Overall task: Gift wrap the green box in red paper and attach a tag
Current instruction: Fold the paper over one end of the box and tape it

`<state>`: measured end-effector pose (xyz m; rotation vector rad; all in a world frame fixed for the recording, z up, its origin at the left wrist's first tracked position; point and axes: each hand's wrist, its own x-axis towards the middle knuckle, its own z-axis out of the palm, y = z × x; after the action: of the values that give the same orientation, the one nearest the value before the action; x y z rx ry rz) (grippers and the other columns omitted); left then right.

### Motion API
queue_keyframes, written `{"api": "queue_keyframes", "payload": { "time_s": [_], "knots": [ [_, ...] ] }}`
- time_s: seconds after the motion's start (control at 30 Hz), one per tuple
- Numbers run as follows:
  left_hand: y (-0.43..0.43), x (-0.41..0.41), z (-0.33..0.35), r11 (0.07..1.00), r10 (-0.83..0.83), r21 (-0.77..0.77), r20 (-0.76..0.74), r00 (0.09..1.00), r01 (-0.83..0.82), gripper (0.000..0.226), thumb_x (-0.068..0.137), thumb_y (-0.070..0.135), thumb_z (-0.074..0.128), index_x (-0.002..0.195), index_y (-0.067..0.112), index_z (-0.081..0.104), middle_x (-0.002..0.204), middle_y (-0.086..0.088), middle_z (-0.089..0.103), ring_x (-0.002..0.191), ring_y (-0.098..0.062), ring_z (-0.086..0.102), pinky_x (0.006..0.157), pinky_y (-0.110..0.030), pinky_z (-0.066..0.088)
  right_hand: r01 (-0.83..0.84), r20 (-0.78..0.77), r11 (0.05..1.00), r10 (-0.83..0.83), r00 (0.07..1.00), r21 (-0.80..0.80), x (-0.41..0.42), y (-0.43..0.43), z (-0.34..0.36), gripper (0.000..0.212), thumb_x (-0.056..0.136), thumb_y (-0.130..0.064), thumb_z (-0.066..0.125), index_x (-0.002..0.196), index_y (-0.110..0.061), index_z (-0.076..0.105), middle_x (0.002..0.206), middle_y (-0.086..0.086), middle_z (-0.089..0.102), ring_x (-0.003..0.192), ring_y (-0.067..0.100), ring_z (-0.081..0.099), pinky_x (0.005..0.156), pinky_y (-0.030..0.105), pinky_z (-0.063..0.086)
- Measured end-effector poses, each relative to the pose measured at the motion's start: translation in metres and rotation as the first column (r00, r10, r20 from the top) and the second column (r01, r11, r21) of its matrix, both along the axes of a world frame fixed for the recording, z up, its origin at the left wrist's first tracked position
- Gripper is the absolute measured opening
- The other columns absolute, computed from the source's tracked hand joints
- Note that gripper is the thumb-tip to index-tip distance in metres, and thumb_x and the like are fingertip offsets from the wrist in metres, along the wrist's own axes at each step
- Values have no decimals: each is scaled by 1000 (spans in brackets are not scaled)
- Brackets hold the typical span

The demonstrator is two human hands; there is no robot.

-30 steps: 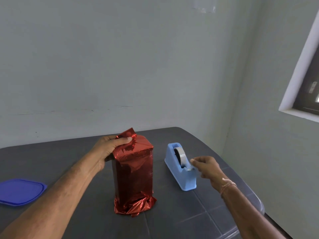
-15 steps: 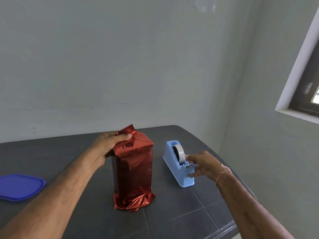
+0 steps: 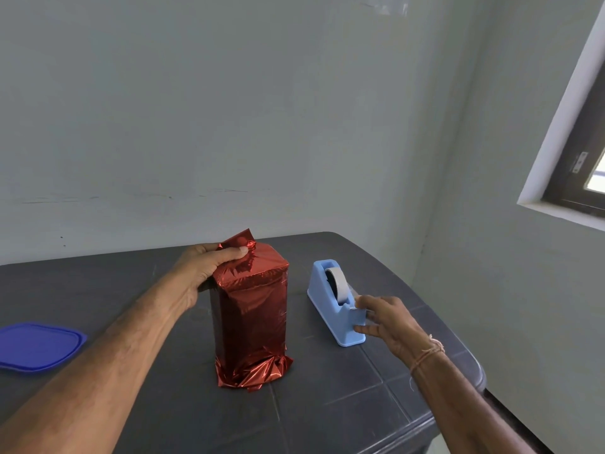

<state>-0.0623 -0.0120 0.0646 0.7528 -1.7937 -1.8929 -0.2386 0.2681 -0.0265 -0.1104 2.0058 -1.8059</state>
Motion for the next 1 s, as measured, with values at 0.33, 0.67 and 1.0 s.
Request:
{"api": "queue_keyframes", "payload": {
  "time_s": [0.33, 0.67, 1.0],
  "knots": [
    [1, -1, 0, 1000, 15, -11, 14, 1000, -15, 19, 76, 19, 87, 90, 13, 77, 73, -3, 78, 54, -10, 70, 49, -18, 56, 21, 62, 991, -13, 998, -130, 15, 8, -19, 18, 93, -18, 73, 88, -3, 66, 107, 11, 63, 107, 32, 66, 82, 41, 63],
    [2, 0, 0, 1000, 23, -18, 26, 999, -23, 23, 75, 22, 88, 93, 13, 77, 74, -3, 78, 55, -10, 70, 48, -18, 55, 117, 72, 944, -99, 992, -308, 21, 6, -42, 37, 87, -24, 78, 104, 10, 71, 111, 15, 68, 110, 33, 68, 71, 39, 65],
    [3, 0, 0, 999, 28, -21, 24, 999, -28, 20, 76, 20, 87, 91, 13, 76, 69, -2, 77, 52, -9, 70, 45, -18, 53, 215, 77, 917, -201, 977, -337, 29, -2, -56, 22, 92, -18, 74, 99, 3, 73, 109, 10, 67, 106, 26, 66, 80, 45, 63]
  ]
}}
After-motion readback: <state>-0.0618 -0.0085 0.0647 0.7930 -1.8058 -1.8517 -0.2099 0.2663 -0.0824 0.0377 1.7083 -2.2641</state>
